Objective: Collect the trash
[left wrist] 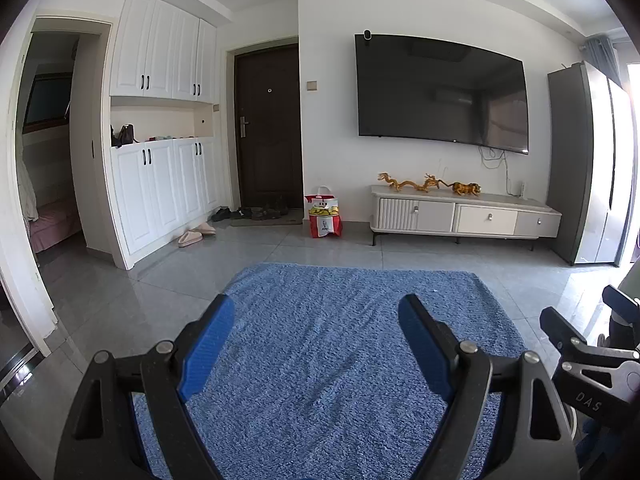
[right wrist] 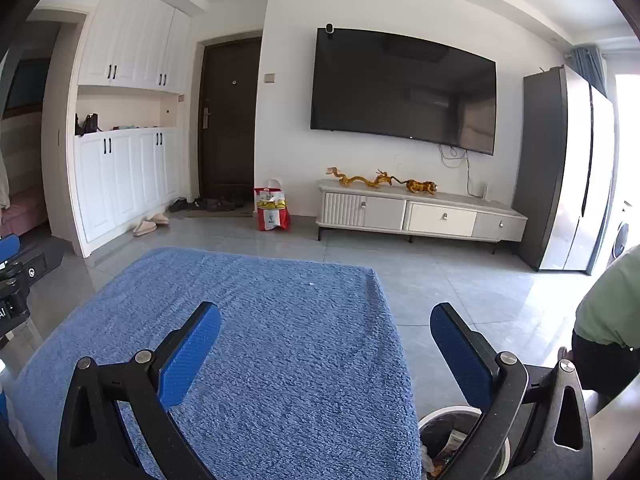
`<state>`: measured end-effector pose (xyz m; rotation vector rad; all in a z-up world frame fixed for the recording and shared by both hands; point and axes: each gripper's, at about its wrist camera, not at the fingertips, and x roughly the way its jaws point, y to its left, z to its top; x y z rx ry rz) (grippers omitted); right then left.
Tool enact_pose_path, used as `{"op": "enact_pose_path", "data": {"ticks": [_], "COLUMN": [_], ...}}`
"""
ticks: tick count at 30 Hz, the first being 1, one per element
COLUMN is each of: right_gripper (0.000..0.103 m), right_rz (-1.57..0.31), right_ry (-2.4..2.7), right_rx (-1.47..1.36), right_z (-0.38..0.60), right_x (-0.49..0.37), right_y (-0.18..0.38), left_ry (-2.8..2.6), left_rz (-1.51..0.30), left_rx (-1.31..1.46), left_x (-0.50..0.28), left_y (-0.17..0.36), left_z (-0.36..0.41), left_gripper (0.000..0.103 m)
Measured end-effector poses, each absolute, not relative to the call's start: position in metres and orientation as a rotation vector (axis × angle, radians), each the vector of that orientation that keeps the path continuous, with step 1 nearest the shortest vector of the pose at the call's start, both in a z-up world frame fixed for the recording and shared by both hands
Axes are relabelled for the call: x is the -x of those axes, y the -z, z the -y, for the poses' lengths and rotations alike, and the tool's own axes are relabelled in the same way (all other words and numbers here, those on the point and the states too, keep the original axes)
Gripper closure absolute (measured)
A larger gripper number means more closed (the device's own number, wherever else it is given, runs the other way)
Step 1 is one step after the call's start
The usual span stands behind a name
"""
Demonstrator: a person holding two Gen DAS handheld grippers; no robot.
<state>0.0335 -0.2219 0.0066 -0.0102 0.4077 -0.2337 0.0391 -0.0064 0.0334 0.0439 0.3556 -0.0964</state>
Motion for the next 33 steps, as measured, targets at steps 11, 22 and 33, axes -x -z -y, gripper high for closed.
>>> {"op": "enact_pose_path", "data": {"ticks": [11, 22, 33], "right_gripper": [0.000, 0.000, 0.000], "right_rz": [-0.416, -0.442, -0.447], "right_ry": [0.264, 0.278, 0.280], "right_rx": [0.005, 0.025, 0.026], "right_z": [0.230, 0.228, 0.228], "right_x": [-0.034, -0.036, -0.036], "right_y": [-0.005, 0.001, 0.000], "left_ry": [0.050, 0.057, 0.062], "left_rz": [-0.383, -0.405, -0.409], "left_rx": [-0.013, -0.004, -0.017], "left_x": [-0.049, -0.054, -0.057], "left_y": [-0.028, -0.022, -0.020], "left_z": [-0.007, -0.013, -0.010], "left_gripper": [0.019, 0.019, 0.019]}}
